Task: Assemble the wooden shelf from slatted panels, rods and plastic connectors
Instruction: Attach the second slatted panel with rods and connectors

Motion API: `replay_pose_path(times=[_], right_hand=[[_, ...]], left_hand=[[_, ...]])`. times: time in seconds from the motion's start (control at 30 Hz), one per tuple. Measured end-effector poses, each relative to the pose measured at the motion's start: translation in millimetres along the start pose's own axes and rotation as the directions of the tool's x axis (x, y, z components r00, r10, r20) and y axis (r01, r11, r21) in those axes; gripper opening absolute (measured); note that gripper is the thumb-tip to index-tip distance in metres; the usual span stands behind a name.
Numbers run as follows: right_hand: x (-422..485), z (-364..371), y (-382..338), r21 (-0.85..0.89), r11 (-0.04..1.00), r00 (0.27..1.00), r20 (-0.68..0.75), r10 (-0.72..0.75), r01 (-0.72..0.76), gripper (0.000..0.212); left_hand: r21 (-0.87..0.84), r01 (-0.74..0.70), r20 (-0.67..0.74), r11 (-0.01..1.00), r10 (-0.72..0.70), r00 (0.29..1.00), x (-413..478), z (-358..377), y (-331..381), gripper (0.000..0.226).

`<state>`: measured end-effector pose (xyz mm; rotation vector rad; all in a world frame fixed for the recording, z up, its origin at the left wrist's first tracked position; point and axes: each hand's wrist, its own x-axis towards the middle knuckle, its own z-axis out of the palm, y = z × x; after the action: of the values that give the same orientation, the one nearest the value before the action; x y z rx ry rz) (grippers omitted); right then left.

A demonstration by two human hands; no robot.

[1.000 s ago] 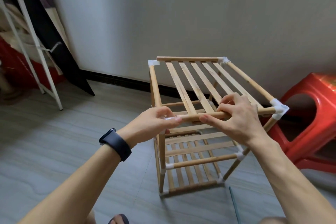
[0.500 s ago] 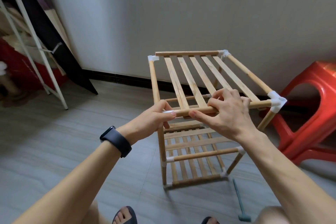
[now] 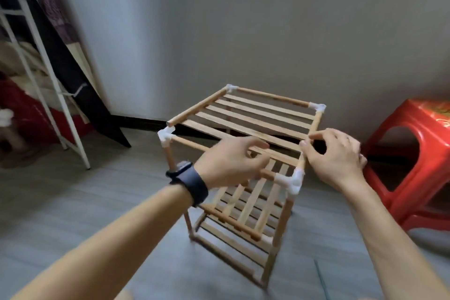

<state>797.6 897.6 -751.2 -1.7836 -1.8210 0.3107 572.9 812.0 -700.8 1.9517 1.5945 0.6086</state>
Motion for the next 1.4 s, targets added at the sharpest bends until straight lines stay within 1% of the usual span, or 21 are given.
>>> replay_pose_path(times=[0.03, 0.07, 0.1, 0.13, 0.17, 0.2, 0.23, 0.27, 0.3, 0.33, 0.37, 0.43, 0.5, 0.6, 0.77, 0.93, 1.0, 1.1, 1.17, 1.27, 1.4], right_hand=[[-9, -5, -5, 0.065, 0.998, 0.997, 0.069, -0.018, 0.014, 0.048], [-19, -8, -12, 0.142, 0.990, 0.990, 0.137, -0.029, 0.009, 0.055], [-29, -7, -19, 0.209, 0.978, 0.981, 0.193, -0.029, -0.012, 0.059], [-37, -2, -23, 0.229, 0.973, 0.975, 0.221, -0.027, -0.025, 0.062], [-44, 4, -27, 0.216, 0.976, 0.975, 0.220, -0.027, -0.022, 0.063], [-50, 11, -31, 0.196, 0.981, 0.978, 0.206, -0.027, -0.014, 0.062], [-52, 15, -34, 0.204, 0.979, 0.986, 0.164, -0.028, -0.007, 0.061], [-52, 20, -35, 0.220, 0.975, 0.990, 0.136, -0.033, 0.003, 0.058], [-49, 24, -35, 0.243, 0.970, 0.993, 0.118, -0.025, -0.004, 0.054], [-44, 26, -33, 0.267, 0.963, 0.994, 0.109, 0.003, -0.033, 0.050], [-35, 29, -29, 0.298, 0.952, 0.994, 0.097, 0.044, -0.071, 0.047], [-16, 31, -22, 0.379, 0.910, 0.986, 0.063, 0.157, -0.169, 0.046], [3, 34, -13, 0.478, 0.840, 0.962, 0.038, 0.271, -0.256, 0.042], [19, 35, -7, 0.542, 0.780, 0.935, 0.033, 0.353, -0.313, 0.032], [34, 33, -2, 0.585, 0.717, 0.915, 0.121, 0.384, -0.378, 0.045], [35, 27, -3, 0.576, 0.734, 0.930, 0.159, 0.330, -0.359, 0.046], [35, 27, -3, 0.573, 0.737, 0.930, 0.153, 0.335, -0.360, 0.046], [33, 27, -3, 0.559, 0.748, 0.931, 0.158, 0.328, -0.358, 0.047], [31, 26, -3, 0.560, 0.747, 0.931, 0.156, 0.331, -0.359, 0.046], [29, 27, -4, 0.577, 0.734, 0.929, 0.149, 0.338, -0.359, 0.046], [25, 27, -5, 0.594, 0.713, 0.922, 0.152, 0.356, -0.373, 0.043]], left_hand=[[0.086, 0.039, -0.188, 0.996, -0.022, 0.982, 10, -16, -7, 0.033], [0.243, 0.126, -0.364, 0.962, -0.030, 0.931, 19, -31, -17, 0.029], [0.399, 0.255, -0.493, 0.881, -0.029, 0.870, 24, -45, -33, 0.030], [0.493, 0.388, -0.559, 0.779, -0.059, 0.827, 28, -57, -54, 0.035], [0.511, 0.517, -0.592, 0.687, -0.155, 0.791, 30, -68, -77, 0.041], [0.460, 0.626, -0.604, 0.630, -0.294, 0.741, 30, -73, -104, 0.045], [0.384, 0.682, -0.583, 0.623, -0.409, 0.702, 32, -79, -124, 0.049], [0.262, 0.695, -0.507, 0.670, -0.517, 0.690, 32, -79, -142, 0.054], [0.070, 0.645, -0.396, 0.761, -0.572, 0.718, 30, -77, -152, 0.056], [-0.168, 0.561, -0.303, 0.811, -0.584, 0.753, 29, -72, -155, 0.054], [-0.375, 0.475, -0.255, 0.796, -0.582, 0.772, 27, -66, -153, 0.049], [-0.580, 0.324, -0.269, 0.747, -0.552, 0.789, 23, -56, -144, 0.039], [-0.612, 0.245, -0.314, 0.752, -0.515, 0.797, 19, -45, -139, 0.039], [-0.577, 0.219, -0.384, 0.787, -0.497, 0.778, 19, -30, -137, 0.047], [-0.591, 0.242, -0.386, 0.770, -0.533, 0.753, 24, -25, -142, 0.056], [-0.538, 0.303, -0.423, 0.787, -0.562, 0.711, 30, -19, -141, 0.055], [-0.605, 0.287, -0.400, 0.743, -0.596, 0.696, 32, -19, -137, 0.050], [-0.816, 0.168, -0.325, 0.553, -0.679, 0.658, 36, -21, -130, 0.027], [-0.871, 0.148, -0.272, 0.469, -0.710, 0.650, 38, -25, -127, 0.026], [-0.895, 0.161, -0.199, 0.416, -0.696, 0.689, 37, -27, -121, 0.032], [-0.919, 0.107, -0.221, 0.379, -0.721, 0.656, 37, -25, -118, 0.032]])
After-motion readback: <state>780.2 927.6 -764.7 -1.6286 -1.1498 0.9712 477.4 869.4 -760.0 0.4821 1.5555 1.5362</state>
